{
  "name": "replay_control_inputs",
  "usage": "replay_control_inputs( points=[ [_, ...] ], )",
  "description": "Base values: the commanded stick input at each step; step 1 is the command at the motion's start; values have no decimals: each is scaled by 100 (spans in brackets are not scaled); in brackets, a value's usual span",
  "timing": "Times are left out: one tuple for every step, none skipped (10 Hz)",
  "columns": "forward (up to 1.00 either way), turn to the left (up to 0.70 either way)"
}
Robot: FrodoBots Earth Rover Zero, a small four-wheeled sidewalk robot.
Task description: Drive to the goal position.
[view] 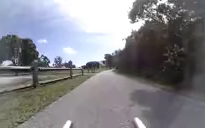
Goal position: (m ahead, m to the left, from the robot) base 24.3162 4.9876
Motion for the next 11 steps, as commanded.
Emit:
replay_control_inputs(
  points=[
    [50, 0],
    [50, 0],
    [50, 0],
    [50, 0],
    [50, 0],
    [50, 0],
    [50, 19],
    [50, 39],
    [50, 50],
    [50, 47],
    [50, 21]
  ],
)
